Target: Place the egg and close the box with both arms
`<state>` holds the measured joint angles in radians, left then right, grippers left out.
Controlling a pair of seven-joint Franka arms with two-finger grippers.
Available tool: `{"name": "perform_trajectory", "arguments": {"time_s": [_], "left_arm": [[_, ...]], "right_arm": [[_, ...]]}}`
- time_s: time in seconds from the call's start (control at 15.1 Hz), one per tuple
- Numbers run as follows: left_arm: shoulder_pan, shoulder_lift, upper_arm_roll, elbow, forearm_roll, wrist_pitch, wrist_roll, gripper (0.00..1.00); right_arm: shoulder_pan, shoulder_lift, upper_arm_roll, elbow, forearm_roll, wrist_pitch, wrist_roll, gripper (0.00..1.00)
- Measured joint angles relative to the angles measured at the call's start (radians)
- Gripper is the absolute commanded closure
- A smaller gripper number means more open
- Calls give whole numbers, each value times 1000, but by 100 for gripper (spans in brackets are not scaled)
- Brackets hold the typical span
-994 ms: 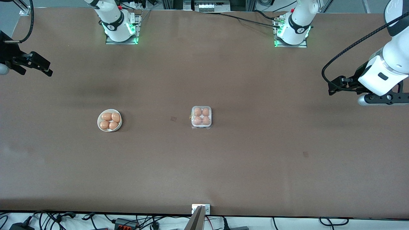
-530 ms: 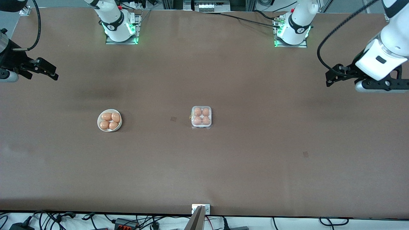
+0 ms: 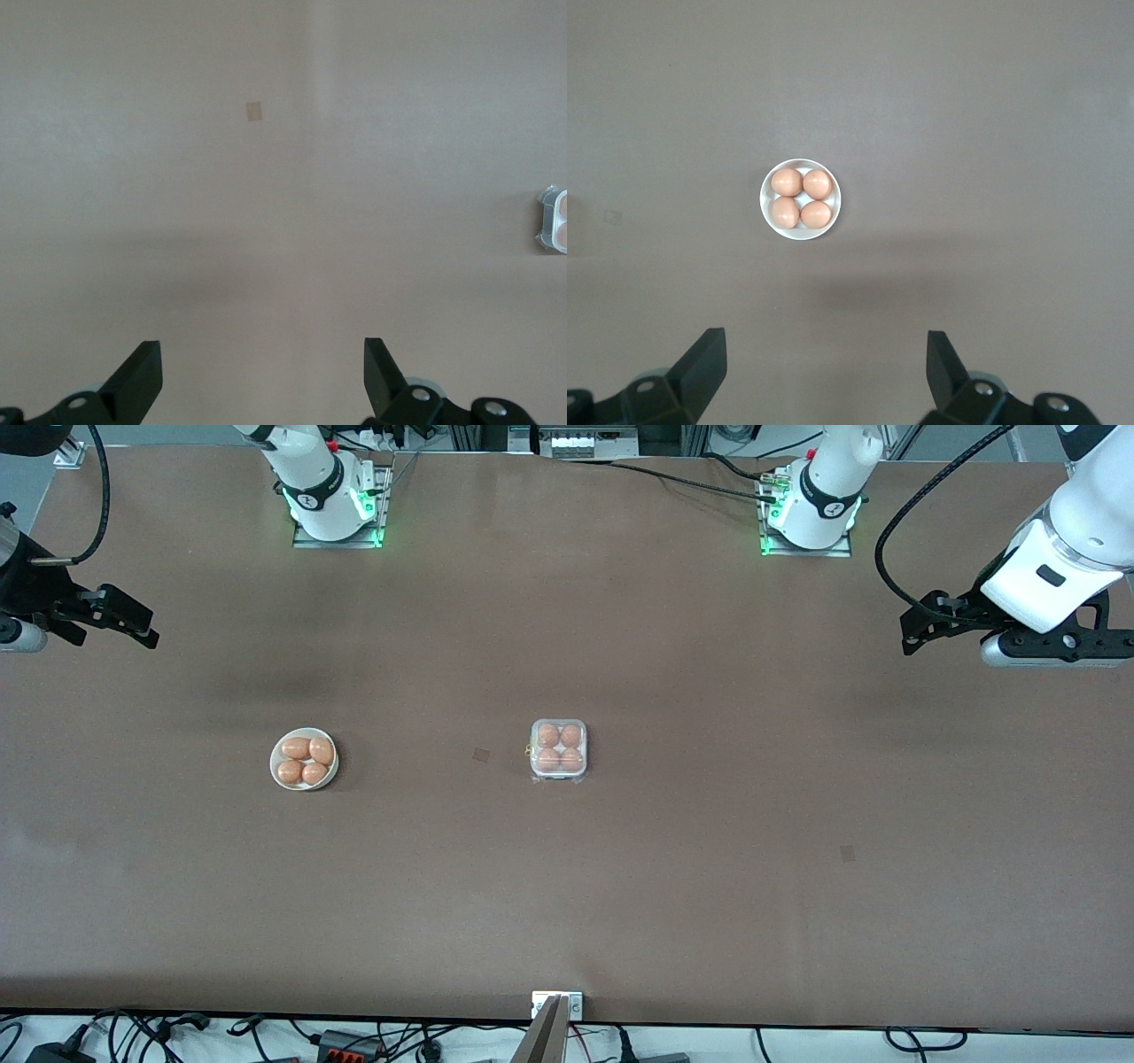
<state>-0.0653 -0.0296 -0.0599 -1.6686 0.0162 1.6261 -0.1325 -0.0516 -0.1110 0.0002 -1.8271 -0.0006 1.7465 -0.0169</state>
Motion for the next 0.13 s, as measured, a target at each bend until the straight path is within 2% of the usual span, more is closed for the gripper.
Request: {"name": "perform_trajectory", "arguments": {"time_s": [0.13], "left_arm": [[0,0,0,0,0,0,0,0]], "right_arm": [[1,0,1,2,0,0,0,0]]}}
